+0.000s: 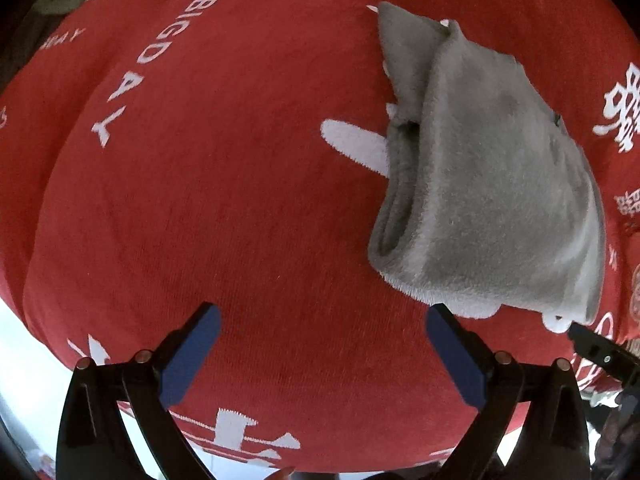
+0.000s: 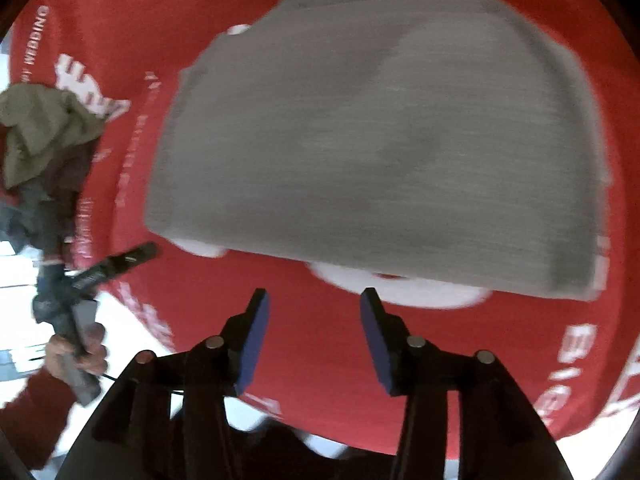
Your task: Fold small clothes
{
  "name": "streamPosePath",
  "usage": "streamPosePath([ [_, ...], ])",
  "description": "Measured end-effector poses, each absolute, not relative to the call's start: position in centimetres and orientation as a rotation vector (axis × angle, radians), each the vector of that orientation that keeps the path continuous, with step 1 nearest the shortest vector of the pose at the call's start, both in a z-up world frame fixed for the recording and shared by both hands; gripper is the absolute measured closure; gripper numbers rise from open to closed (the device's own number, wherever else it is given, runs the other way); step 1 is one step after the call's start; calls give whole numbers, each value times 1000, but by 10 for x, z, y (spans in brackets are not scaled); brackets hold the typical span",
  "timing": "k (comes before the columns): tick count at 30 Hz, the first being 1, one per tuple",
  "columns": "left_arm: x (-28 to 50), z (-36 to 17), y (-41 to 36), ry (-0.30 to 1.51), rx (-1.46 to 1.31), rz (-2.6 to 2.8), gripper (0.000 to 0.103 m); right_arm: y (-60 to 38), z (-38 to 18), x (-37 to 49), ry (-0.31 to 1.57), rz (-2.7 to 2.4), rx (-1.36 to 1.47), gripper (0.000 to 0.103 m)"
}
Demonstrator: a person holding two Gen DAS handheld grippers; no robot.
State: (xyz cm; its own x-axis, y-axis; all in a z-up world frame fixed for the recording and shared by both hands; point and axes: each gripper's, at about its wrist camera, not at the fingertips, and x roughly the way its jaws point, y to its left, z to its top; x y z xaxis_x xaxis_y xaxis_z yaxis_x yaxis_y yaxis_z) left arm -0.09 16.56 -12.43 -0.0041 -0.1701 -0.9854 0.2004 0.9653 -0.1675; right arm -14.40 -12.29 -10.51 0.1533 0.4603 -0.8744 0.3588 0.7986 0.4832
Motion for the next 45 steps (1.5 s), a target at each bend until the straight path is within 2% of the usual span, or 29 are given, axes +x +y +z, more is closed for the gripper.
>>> streamPosePath([
  [5,-2,-132,203,1564,-52,-233,0,-91,-119,-119,1452,148,829,50],
  [13,-6,-133,220,1566,-97,-243,0,-80,-146,-115,1446,127,1017,50],
  [28,-4,-137,198,1556,-60,-279,0,-86,-165,-114,1352,96,1260,48],
  [42,-11,-132,166,1579,-261,-437,0,-101,-188,-133,1210,85,1542,48],
  [44,-13,-133,161,1582,-283,-465,0,-103,-190,-134,1190,71,1576,54],
  [45,-15,-133,160,1583,-292,-476,0,-104,-191,-135,1189,63,1577,67],
])
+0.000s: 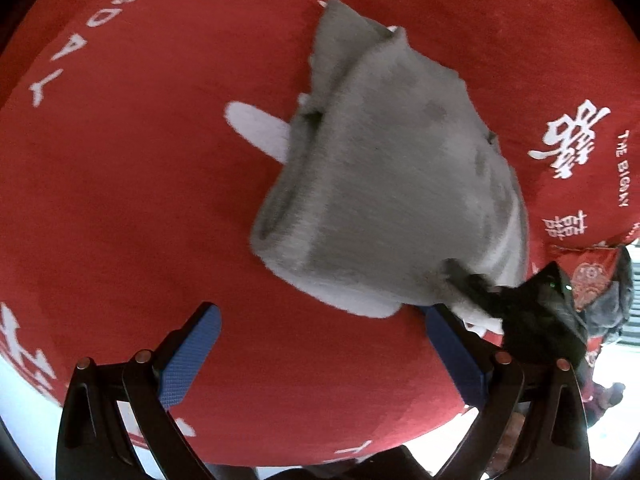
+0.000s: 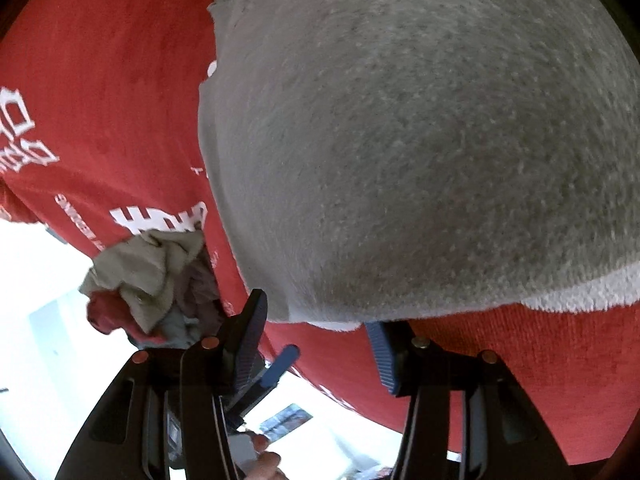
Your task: Fold small clothes
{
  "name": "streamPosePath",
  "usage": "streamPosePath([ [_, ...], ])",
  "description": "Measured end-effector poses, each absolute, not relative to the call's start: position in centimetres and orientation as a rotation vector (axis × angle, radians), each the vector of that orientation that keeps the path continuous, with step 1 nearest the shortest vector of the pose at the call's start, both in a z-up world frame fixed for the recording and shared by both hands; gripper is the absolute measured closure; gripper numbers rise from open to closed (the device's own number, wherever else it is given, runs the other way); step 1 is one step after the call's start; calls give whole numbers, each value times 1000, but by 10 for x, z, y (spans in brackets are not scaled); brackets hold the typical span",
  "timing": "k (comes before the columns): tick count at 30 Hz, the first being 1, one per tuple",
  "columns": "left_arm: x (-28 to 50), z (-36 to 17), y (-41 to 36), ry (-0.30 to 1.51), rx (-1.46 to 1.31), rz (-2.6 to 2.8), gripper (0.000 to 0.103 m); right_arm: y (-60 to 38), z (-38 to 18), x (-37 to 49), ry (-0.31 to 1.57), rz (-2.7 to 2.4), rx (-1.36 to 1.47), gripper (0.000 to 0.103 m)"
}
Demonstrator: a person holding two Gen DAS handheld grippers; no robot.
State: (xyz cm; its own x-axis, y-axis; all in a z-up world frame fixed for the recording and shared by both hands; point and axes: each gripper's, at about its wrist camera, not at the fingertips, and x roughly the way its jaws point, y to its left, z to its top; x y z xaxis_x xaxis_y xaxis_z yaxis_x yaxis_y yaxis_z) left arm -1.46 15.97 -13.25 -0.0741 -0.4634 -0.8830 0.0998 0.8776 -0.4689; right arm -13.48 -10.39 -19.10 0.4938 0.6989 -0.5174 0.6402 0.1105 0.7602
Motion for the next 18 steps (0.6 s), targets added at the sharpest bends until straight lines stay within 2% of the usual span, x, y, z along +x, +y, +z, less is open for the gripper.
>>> streamPosePath([
  [1,-16,-133,158,1585,-301,-485,0,-105,-192,-134,1192,48,1570,87],
  [2,-16,-135,153,1590,-318,-500,0,-106,-192,-133,1187,42,1566,93],
  [12,0,-139,140,1528,-612,-537,0,-117,-148,-115,1138,209,1387,94],
  [18,29,-141,109,1461,-592,-529,0,-114,-147,-114,1153,234,1359,94],
])
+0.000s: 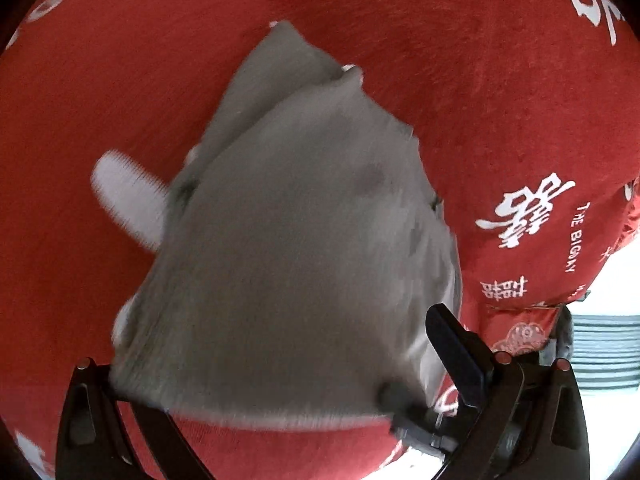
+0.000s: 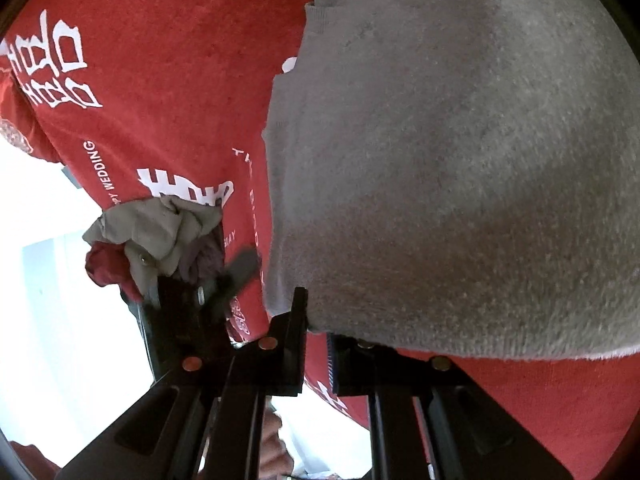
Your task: Fold small clothes
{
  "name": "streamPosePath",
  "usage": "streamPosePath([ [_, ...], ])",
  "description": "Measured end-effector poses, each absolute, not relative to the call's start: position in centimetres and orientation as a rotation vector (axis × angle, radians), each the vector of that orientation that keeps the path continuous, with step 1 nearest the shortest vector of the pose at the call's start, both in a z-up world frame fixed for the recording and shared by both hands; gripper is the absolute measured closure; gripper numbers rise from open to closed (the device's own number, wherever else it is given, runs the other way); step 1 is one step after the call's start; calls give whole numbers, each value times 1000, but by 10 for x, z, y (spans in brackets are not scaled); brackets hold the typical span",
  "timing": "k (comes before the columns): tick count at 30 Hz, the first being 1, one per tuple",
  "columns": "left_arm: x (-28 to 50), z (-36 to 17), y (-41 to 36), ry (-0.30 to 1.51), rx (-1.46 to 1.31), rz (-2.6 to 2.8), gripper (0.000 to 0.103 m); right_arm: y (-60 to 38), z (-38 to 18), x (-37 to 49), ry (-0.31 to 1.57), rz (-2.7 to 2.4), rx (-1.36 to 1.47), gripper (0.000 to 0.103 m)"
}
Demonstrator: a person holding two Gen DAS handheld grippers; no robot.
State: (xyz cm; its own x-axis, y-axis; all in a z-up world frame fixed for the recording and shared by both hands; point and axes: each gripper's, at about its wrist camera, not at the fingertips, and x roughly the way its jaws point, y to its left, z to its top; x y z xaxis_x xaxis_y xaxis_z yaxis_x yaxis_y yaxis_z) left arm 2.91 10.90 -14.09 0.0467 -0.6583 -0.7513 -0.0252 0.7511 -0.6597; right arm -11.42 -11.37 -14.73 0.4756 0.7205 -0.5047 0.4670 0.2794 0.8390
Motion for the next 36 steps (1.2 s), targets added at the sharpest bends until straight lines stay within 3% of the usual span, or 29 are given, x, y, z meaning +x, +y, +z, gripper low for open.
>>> streamPosePath([
  [5,47,-134,94,1389,-455,-436,4,-111,-148,-115,1185,262,1312,94],
  [7,52,-133,91,1388,-379,-370,39,-110,-149,-115,1207,274,1292,94],
  [10,54,-130,85,1376,-253,-323,63,-112,-144,-116,1253,288,1248,90],
  [13,49,-116,72,1313,-102,-336,76,-122,-128,-118,1317,272,1138,89],
  [15,39,-104,54,1238,67,-356,76,-134,-111,-116,1330,253,1054,85],
  [17,29,-98,39,1171,206,-374,76,-147,-95,-108,1345,223,968,60],
  [18,23,-95,31,1135,280,-384,76,-152,-90,-103,1347,213,947,41],
  [19,19,-95,27,1112,327,-390,76,-160,-84,-95,1346,208,922,38],
  [23,6,-97,18,1057,445,-406,76,-177,-61,-34,1339,248,827,38],
  [27,-4,-98,18,1011,513,-424,76,-148,-65,47,1476,369,676,24],
  [36,-19,-100,14,970,562,-481,76,-40,-109,135,1781,531,333,22],
])
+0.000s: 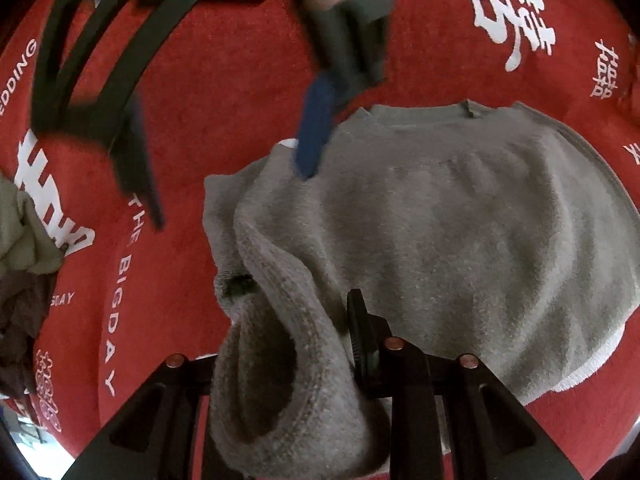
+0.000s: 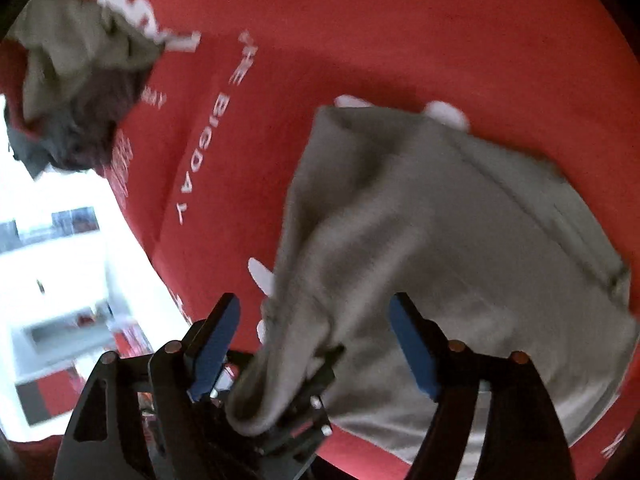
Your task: Fold small clothes
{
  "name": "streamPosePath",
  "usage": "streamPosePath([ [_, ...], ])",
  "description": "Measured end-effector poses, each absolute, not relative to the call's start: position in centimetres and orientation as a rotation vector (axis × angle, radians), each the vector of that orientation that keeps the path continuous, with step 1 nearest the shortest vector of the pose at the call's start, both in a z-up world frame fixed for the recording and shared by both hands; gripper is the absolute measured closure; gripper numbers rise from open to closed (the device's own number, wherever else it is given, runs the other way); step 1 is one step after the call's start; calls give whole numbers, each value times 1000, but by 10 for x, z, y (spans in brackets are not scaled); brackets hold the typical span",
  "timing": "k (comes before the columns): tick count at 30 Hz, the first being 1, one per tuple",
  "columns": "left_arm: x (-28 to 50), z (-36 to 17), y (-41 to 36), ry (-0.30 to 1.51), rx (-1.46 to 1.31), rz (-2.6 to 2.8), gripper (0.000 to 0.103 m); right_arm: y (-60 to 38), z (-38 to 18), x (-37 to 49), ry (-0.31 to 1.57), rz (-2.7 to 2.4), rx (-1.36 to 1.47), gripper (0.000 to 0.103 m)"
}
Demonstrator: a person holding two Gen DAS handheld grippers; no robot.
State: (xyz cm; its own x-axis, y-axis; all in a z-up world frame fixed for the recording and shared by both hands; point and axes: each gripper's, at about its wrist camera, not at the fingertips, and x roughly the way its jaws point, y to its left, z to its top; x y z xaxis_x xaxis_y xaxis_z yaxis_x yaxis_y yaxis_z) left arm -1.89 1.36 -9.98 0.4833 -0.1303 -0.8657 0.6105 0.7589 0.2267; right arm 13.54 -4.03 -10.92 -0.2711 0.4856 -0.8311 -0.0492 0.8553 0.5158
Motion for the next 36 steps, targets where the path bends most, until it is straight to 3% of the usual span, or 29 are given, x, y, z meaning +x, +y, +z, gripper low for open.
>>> streamPosePath([
  [8,-17,-104,19,978,554,-488,76,12,-146,152,1921,448,-63,22],
  [17,-19,-104,14,958,579,-500,76,35,-175,147,1965,401,-180,22],
  [18,-18,-103,15,963,570,-501,76,35,-172,147,1939,399,-200,36],
  [19,-17,-101,15,967,559,-502,76,34,-167,147,1890,385,-249,67],
  [20,-16,-98,16,963,552,-506,76,31,-162,148,1861,392,-233,80],
  [21,-17,-96,15,959,550,-511,76,24,-157,149,1851,405,-171,87],
  [31,-30,-33,-10,898,460,-630,76,-86,-92,118,1581,529,408,89],
  [36,-50,4,-44,834,472,-722,76,-138,-52,90,1404,545,544,89],
])
